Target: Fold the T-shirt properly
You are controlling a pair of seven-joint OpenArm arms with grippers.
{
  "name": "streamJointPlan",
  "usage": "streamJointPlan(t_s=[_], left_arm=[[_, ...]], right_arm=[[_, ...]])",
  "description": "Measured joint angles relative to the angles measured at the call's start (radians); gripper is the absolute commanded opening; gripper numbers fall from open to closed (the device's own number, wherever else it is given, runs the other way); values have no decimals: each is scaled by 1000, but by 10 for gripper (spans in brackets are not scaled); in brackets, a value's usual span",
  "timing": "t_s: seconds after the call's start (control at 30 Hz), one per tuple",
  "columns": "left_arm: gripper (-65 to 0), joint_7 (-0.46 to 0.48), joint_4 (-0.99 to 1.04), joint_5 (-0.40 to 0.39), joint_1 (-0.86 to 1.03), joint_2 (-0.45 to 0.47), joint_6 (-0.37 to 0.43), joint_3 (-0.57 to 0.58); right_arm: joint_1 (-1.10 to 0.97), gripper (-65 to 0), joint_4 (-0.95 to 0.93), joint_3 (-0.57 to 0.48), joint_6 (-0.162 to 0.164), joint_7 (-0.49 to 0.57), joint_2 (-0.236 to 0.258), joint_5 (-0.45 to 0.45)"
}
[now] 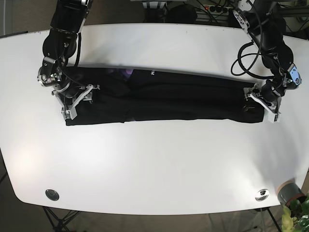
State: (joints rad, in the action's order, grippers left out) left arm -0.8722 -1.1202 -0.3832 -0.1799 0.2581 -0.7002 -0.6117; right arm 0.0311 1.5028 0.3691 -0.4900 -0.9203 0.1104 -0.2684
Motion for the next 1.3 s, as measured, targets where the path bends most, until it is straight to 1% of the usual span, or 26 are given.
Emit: streamJointPlan(t_s=[0.03, 0.07, 0.1, 0.2, 0.23, 0.27, 0.43, 0.47, 0.6, 0.63, 0.7, 0.8, 0.87, 0.97, 1.03, 1.13, 1.27, 1.3], left_arm=[[-292, -1, 1, 0, 0, -1, 0, 0], [-357, -3, 2, 1, 0, -2, 0, 0], [-436, -2, 3, 0, 0, -3, 0, 0], [-589, -11, 4, 9, 3, -3, 0, 2], [-618, -14, 4, 12, 3, -3, 0, 2], [-628, -18, 4, 13, 5, -3, 1, 2], [-629, -31, -33, 26, 19, -8, 4, 5], [-629, -47, -71, 36, 35, -13, 3, 7], [-629, -52, -269, 33, 110, -16, 3, 13], [-629, -54, -310, 31, 121, -12, 0, 29], [-629, -57, -379, 59, 130, -6, 11, 82], [-629, -46, -479, 34, 151, -15, 7, 149], [-629, -32, -538, 19, 172, -37, 0, 175], [-629, -52, -589, 36, 194, -100, 9, 216], [-629, -58, -606, 52, 204, -122, 40, 270], [-628, -50, -642, 32, 211, -156, 58, 343], [-628, -51, -643, 40, 210, -208, 142, 426], [-628, -53, -641, 37, 211, -220, 144, 442]], right_arm=[[0, -301, 1, 0, 0, 0, 0, 0], [-1, -301, 1, 0, 0, 0, 0, 0], [-2, -301, 1, 0, 0, 0, 1, 0], [-3, -301, 1, 3, 0, 0, 0, 0], [-3, -301, 1, 2, 0, 0, 0, 0], [-3, -301, 1, 2, 0, 0, 0, 0], [-3, -301, 1, 3, 0, 0, 0, 0], [-3, -301, 1, 3, 0, 0, 0, 0], [-3, -301, 1, 2, 0, 0, 0, -3], [-3, -301, 1, 2, 0, 0, 0, -5], [-3, -301, 2, 2, -5, -1, 0, -9], [-3, -301, 2, 2, -1, 0, 0, -5], [-2, -301, 2, 3, 0, 0, -6, -4], [-4, -301, 2, 5, 0, 1, -14, -1], [-2, -301, 2, 4, 0, 0, -15, 0], [-3, -301, 7, 2, 0, 0, -20, 0], [-3, -301, 8, 3, 0, -1, -18, 0], [-5, -301, 10, 3, 0, 0, -18, 2]])
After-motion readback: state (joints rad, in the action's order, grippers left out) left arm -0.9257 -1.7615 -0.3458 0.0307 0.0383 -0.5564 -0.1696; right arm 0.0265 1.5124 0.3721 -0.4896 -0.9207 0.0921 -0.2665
